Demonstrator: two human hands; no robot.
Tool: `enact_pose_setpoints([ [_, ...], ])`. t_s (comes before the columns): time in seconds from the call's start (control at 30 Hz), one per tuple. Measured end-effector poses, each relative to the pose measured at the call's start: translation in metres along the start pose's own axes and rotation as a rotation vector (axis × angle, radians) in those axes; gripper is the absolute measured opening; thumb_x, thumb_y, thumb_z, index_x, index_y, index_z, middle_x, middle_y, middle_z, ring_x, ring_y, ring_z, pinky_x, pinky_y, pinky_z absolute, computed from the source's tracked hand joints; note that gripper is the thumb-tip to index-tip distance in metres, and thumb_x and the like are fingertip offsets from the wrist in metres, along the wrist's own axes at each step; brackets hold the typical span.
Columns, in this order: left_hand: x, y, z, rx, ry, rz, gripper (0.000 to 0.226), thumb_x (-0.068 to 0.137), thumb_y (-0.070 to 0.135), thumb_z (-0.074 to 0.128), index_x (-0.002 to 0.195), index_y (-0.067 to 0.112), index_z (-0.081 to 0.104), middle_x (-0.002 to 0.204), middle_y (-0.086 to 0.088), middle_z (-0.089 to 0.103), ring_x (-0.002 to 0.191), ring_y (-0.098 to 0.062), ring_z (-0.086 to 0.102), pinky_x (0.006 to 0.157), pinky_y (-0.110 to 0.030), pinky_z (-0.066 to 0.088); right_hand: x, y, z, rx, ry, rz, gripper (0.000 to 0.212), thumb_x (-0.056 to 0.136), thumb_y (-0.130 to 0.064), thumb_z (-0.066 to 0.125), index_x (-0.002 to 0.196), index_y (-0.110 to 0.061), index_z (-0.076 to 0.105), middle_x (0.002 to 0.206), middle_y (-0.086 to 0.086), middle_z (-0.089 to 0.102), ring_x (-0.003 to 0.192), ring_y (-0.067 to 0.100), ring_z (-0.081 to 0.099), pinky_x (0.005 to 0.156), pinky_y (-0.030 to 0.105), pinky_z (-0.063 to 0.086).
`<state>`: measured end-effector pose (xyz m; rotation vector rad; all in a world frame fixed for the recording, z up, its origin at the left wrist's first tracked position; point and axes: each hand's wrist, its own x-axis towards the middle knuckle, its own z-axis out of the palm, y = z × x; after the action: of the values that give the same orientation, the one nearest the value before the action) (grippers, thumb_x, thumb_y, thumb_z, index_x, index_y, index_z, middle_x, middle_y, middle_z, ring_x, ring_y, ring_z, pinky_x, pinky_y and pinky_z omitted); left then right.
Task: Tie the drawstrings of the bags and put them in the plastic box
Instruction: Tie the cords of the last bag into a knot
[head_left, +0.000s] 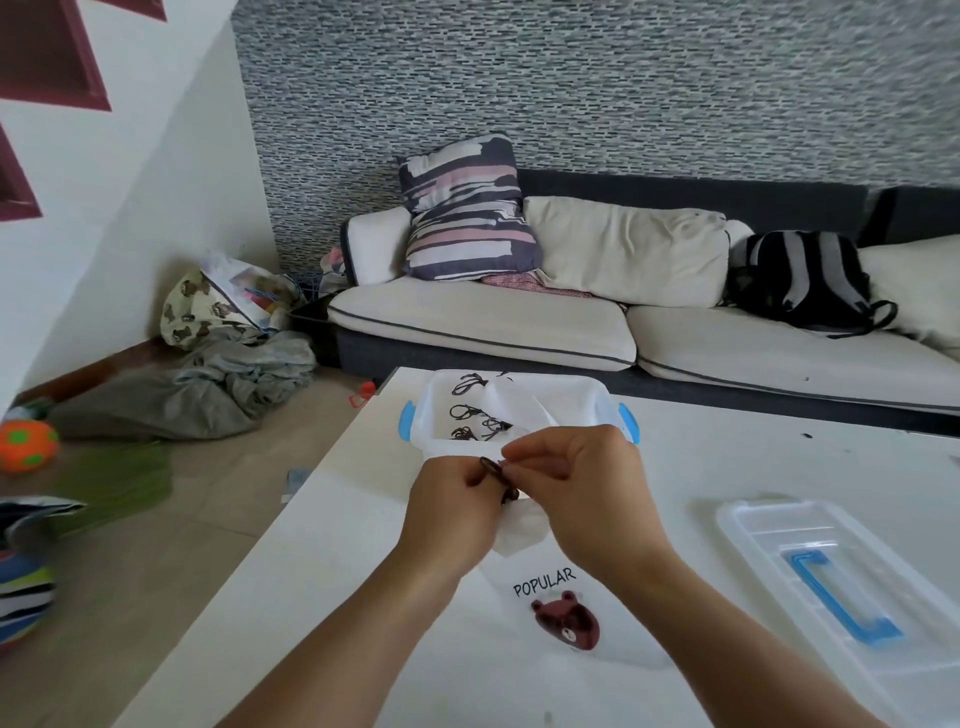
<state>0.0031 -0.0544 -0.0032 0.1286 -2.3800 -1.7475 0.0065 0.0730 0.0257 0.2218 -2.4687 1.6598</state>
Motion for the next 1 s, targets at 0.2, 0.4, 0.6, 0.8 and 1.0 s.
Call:
enact_pose_setpoints([
  [0.2,0.007,-0.004,-0.007,-0.044,0.072,-0.073,0.021,0.088,0.002,0.053,0.073,-0.007,0.066,0.062,-0.007,0.056,0.061,-0.018,0.047,0.058,-0.027,0.034,0.0,-0.003,-0.001,-0.009,-0.202,-0.023,0.035,0.084,-0.003,0.074,0.116,-0.019,0.074,0.107,-0.012,0.076,0.098,-0.01,0.067,0.086,0.006,0.05],
  [0.4,0.004,0.002,-0.01,-0.07,-0.013,-0.069,0.031,0.089,0.001,0.05,0.058,0.003,0.056,0.053,0.002,0.048,0.053,-0.012,0.045,0.053,-0.019,0.036,0.002,0.001,-0.003,0.105,-0.079,-0.002,0.029,0.073,0.006,0.083,0.097,-0.011,0.079,0.086,-0.004,0.079,0.082,0.003,0.075,0.077,0.013,0.055],
  [0.6,0.002,0.003,-0.014,-0.115,-0.083,-0.028,0.031,0.092,0.008,0.054,0.062,0.006,0.063,0.061,0.0,0.05,0.058,-0.011,0.042,0.052,-0.016,0.032,0.004,0.001,-0.002,0.153,-0.003,0.018,0.02,0.076,0.006,0.08,0.087,-0.012,0.079,0.077,-0.004,0.078,0.074,0.006,0.075,0.07,0.012,0.054],
  [0.8,0.005,0.001,-0.02,-0.086,-0.174,0.066,0.027,0.1,0.019,0.058,0.084,0.006,0.075,0.072,0.0,0.058,0.067,-0.01,0.045,0.067,-0.027,0.036,0.005,0.002,0.001,0.365,0.106,0.163,0.025,0.069,-0.003,0.089,0.087,-0.013,0.074,0.079,0.004,0.077,0.072,0.024,0.076,0.071,0.032,0.06],
  [1.0,0.003,-0.001,-0.022,-0.039,-0.22,0.15,0.03,0.101,0.017,0.058,0.076,0.014,0.075,0.061,0.01,0.053,0.057,-0.004,0.042,0.057,-0.015,0.034,0.004,0.004,0.002,0.483,0.068,0.196,0.02,0.073,0.004,0.084,0.088,-0.003,0.072,0.077,0.015,0.076,0.067,0.025,0.071,0.069,0.03,0.06],
])
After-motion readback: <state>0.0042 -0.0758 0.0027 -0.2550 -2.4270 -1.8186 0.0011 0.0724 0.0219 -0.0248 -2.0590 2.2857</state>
